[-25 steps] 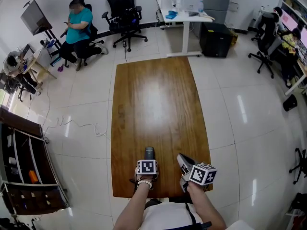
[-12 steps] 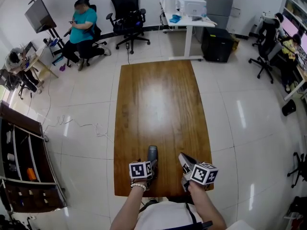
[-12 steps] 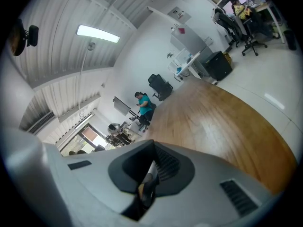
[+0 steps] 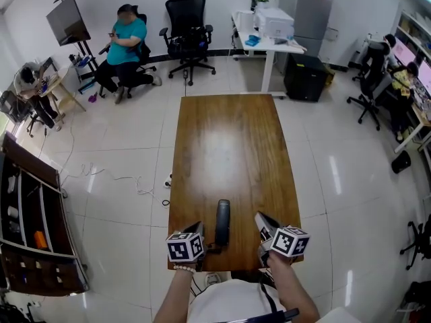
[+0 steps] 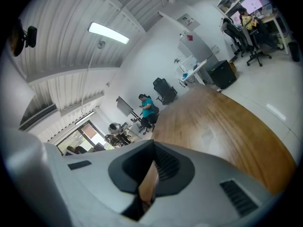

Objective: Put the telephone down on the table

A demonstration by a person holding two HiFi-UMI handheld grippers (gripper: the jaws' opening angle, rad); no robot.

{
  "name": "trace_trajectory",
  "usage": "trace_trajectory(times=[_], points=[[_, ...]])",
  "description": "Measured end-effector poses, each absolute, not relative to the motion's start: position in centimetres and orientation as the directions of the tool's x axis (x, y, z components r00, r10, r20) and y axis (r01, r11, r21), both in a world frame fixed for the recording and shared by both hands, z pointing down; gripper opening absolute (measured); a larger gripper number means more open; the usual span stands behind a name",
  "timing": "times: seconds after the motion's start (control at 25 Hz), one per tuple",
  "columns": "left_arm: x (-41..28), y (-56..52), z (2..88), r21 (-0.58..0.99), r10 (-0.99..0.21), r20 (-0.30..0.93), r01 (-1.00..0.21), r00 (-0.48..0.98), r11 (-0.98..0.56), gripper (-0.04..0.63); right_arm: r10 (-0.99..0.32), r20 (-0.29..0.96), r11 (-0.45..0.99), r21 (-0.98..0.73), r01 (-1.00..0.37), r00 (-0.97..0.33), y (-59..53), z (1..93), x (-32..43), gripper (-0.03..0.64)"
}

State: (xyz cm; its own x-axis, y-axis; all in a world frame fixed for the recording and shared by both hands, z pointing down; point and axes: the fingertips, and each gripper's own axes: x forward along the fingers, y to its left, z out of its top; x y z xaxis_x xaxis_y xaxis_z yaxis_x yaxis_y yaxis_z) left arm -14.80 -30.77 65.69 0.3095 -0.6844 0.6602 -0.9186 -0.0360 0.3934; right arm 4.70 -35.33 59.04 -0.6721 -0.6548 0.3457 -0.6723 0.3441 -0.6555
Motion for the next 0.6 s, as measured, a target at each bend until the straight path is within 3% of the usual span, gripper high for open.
trace_trajectory(times=[0.24, 0.6], points=[[-15.9, -29.8, 63.0, 0.418, -0.740, 0.581, -0.904, 0.340, -0.087, 0.000, -0.677, 0.346, 0.346, -0.630, -0.695, -0.650, -32.3, 58.4, 3.7, 0.000], [-13.9, -27.1, 61.6, 0.478, -0.710, 0.532, -0.856, 0.462, -0.198, 0.000, -0.731, 0.404, 0.250, -0.592, -0.766, -0.550, -24.7, 59.0, 5.0, 0.000]])
